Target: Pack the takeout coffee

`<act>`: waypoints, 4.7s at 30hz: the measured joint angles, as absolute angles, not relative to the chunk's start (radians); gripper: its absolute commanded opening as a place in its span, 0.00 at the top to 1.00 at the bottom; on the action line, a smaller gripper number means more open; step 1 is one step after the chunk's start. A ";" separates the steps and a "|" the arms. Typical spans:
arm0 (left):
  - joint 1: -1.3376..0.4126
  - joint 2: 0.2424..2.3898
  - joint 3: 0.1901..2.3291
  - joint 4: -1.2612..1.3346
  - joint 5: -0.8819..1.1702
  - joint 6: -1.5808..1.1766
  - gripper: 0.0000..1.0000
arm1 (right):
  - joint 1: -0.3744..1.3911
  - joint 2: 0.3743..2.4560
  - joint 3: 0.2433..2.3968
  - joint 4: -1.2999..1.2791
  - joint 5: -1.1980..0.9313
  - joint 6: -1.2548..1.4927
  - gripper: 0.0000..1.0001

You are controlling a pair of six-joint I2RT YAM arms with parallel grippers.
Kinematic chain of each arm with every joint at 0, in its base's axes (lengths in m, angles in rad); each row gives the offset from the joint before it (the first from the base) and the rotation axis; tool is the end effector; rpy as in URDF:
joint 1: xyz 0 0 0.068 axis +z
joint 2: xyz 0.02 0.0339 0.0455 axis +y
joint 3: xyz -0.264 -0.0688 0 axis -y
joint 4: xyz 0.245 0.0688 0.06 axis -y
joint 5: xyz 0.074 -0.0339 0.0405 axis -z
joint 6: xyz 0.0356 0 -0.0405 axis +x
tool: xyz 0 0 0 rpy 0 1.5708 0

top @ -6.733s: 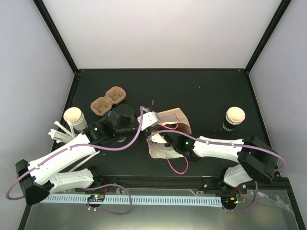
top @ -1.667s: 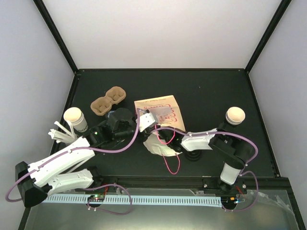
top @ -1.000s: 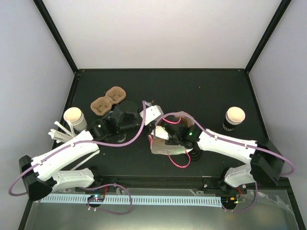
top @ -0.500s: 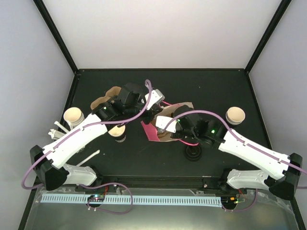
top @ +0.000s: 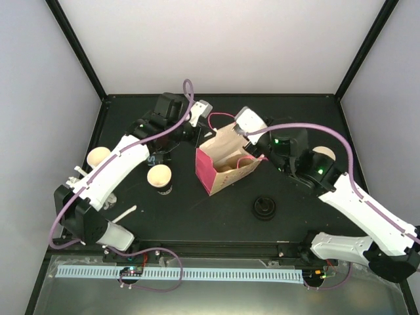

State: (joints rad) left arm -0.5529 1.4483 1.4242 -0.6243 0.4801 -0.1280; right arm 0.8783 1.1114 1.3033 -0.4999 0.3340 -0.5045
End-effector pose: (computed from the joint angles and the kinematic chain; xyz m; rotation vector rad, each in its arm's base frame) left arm 0.2622 -0.1811 0.3658 0.7479 2.1589 -0.8996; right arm 0.1587 0.1731 0.4231 -1.0026 1.5686 -0.0550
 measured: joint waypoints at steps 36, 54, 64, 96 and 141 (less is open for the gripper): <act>-0.387 1.007 1.074 -0.914 -0.020 -0.382 0.01 | 0.804 0.921 0.961 -1.033 0.372 0.657 0.00; -0.287 0.963 0.822 -0.942 -0.123 -0.647 0.38 | 0.804 0.949 0.803 -0.967 0.250 0.731 0.00; -0.273 1.013 0.771 -0.871 -0.088 -0.691 0.53 | 0.818 1.005 0.803 -0.968 0.251 0.747 0.02; -0.839 1.009 0.716 -0.842 0.087 -0.973 0.98 | 1.033 0.994 0.823 -0.835 0.028 0.630 0.21; -0.855 0.933 0.924 -0.921 -0.125 -0.883 0.42 | 1.196 1.172 0.929 -0.892 0.169 0.638 0.11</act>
State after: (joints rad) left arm -0.8551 0.9333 0.9237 -0.9207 -0.1253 -0.8829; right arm 1.1961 1.1725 0.9295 -0.8917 0.1688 0.6376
